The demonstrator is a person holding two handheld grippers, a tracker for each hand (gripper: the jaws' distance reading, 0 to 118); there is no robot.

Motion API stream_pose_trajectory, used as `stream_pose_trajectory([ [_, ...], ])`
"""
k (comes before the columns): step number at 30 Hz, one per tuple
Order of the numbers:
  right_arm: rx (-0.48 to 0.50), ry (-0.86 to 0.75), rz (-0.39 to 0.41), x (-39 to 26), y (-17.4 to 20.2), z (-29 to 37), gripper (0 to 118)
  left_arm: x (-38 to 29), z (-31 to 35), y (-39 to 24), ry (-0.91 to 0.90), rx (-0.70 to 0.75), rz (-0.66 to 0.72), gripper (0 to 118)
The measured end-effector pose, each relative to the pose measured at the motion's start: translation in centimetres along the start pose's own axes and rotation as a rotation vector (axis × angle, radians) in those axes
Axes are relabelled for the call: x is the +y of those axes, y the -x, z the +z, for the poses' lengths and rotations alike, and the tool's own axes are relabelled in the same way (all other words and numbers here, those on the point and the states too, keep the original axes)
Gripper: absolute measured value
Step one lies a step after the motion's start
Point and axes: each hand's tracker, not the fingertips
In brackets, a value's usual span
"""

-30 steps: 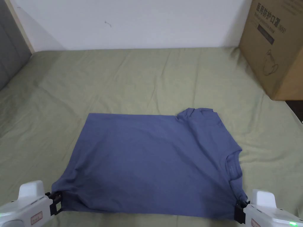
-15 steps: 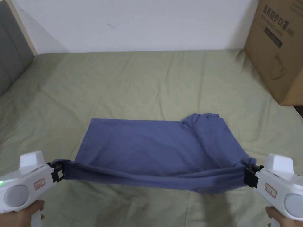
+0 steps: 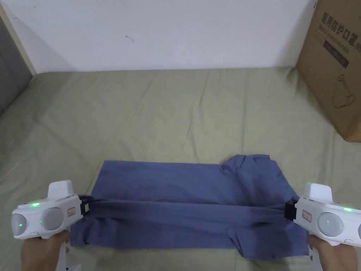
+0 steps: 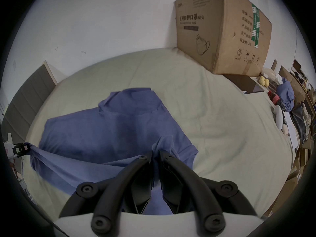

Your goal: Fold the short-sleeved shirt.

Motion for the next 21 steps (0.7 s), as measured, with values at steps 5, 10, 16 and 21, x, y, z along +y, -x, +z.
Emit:
stream_pose_trajectory([
  [5,-0.037,0.075,-0.012,-0.4,1.5,-2.6,7,-0.6,-4.0,-0.5,0.093,0.039,-0.045,0],
  [10,-0.051,0.093,-0.011,-0.8,2.8,-2.3,7,-1.6,-4.1,-0.7,0.108,0.049,-0.045,1],
  [16,0.001,-0.044,-0.025,0.9,3.6,4.2,66,0.0,1.8,-0.9,0.027,-0.041,0.043,91],
  [21,0.054,-0.253,0.006,2.5,3.3,12.5,91,0.8,8.9,-1.7,-0.181,-0.115,0.031,112],
])
